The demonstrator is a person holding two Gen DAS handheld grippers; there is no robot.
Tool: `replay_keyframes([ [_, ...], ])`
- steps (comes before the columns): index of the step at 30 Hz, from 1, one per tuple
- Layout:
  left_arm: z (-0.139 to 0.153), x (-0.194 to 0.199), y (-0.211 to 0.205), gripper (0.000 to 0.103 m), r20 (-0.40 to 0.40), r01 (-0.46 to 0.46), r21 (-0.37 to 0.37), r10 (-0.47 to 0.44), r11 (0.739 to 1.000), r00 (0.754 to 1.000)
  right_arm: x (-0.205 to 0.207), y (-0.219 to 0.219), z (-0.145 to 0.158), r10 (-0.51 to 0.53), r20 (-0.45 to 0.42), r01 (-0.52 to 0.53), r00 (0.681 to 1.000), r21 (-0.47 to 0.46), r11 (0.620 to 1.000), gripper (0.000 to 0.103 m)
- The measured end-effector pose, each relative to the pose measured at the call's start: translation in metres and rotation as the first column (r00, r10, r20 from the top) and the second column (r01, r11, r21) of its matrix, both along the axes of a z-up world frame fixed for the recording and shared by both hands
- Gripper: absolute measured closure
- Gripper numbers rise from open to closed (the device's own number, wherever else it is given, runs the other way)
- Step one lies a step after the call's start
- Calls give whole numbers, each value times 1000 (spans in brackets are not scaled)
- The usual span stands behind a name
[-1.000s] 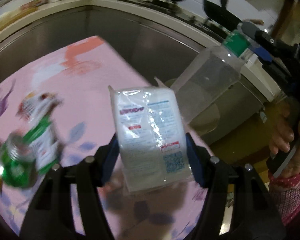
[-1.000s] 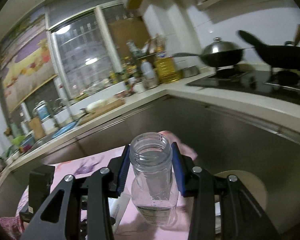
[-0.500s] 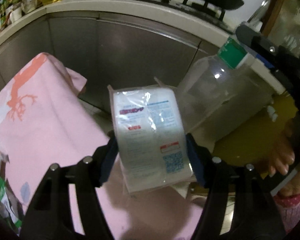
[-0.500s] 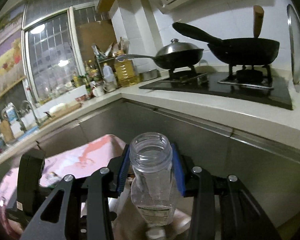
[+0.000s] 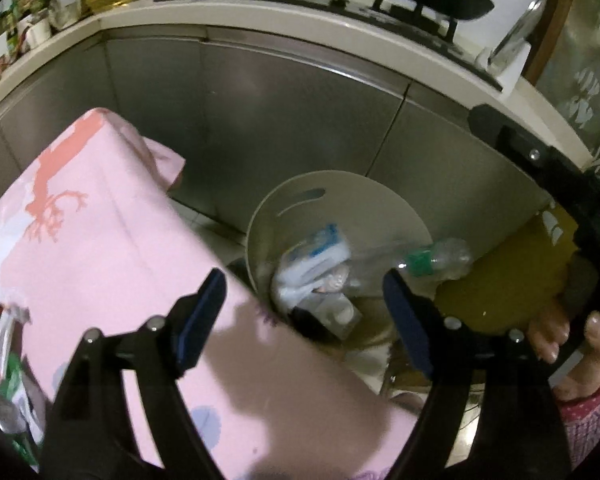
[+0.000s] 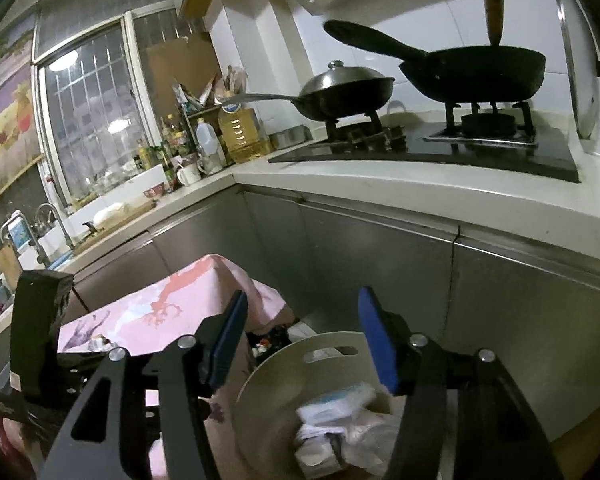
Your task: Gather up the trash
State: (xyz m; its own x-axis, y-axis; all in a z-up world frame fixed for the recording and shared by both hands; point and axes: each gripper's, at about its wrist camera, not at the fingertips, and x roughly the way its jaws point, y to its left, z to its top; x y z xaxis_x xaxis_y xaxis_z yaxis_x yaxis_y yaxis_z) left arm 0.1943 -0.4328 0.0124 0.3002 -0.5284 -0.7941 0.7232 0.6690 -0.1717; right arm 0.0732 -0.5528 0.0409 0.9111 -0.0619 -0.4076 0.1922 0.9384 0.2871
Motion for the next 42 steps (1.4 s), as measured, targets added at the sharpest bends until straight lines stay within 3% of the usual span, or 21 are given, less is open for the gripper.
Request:
replay_keyframes([
  [7,6,-27,57,26,41,-57,-25,58,998,997,-24,33,0,19,32,-23,999,105,994,48],
  [11,11,-44,91,26,107,-107,-14,108,994,988,-43,67,-9,14,38,-20,999,160,987,48],
  [17,21,-70,134,26,204,-170,-12,169,985,964,-81,117,-29,-99,2,97,995,198,975,48],
  [27,37,-107,156,26,303,-175,-20,173,984,937,-143,144,-35,-230,-14,228,973,218,949,48],
  [42,50,-138,184,21,359,-204,-43,206,978,910,-159,160,-20,-234,10,224,972,246,943,47],
])
